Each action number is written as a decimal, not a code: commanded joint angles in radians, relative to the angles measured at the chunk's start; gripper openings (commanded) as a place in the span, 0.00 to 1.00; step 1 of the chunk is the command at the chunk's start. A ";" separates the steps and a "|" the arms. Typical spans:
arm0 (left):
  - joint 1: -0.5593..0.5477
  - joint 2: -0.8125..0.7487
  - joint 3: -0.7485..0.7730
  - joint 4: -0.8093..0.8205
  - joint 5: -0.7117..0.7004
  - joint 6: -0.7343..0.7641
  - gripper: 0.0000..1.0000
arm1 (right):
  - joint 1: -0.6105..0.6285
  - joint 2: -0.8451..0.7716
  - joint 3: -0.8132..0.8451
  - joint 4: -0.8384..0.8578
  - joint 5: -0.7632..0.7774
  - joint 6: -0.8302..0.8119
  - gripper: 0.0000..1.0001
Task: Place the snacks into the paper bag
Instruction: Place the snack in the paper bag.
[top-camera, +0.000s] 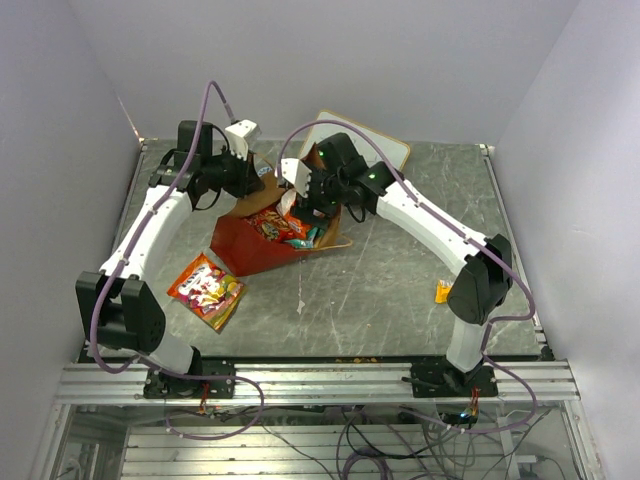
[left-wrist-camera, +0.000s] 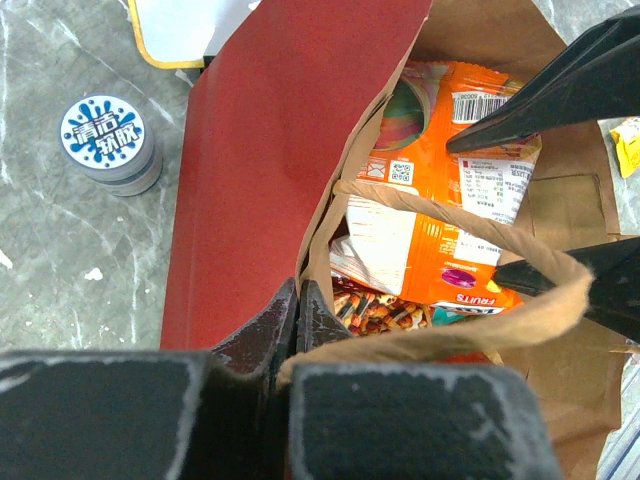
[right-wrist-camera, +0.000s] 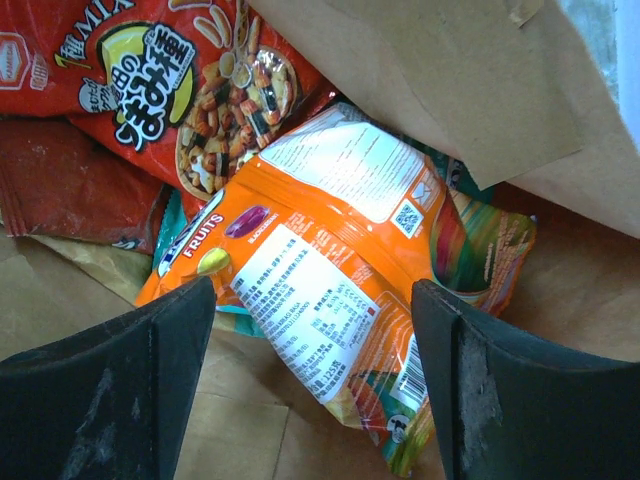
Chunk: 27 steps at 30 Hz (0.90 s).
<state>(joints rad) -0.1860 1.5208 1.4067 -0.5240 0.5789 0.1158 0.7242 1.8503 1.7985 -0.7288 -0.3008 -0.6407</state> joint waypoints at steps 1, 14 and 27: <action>0.002 0.008 0.017 0.018 -0.008 0.030 0.07 | -0.014 -0.044 0.052 -0.046 -0.043 0.003 0.81; 0.002 -0.056 -0.051 0.063 -0.030 0.024 0.07 | -0.204 -0.306 -0.009 -0.065 -0.237 0.101 0.83; 0.002 -0.103 -0.100 0.109 -0.091 0.011 0.07 | -0.491 -0.545 -0.419 -0.031 -0.090 0.142 0.82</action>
<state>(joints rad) -0.1867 1.4395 1.3235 -0.4519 0.5442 0.1192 0.2794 1.3373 1.4525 -0.7570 -0.4644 -0.5117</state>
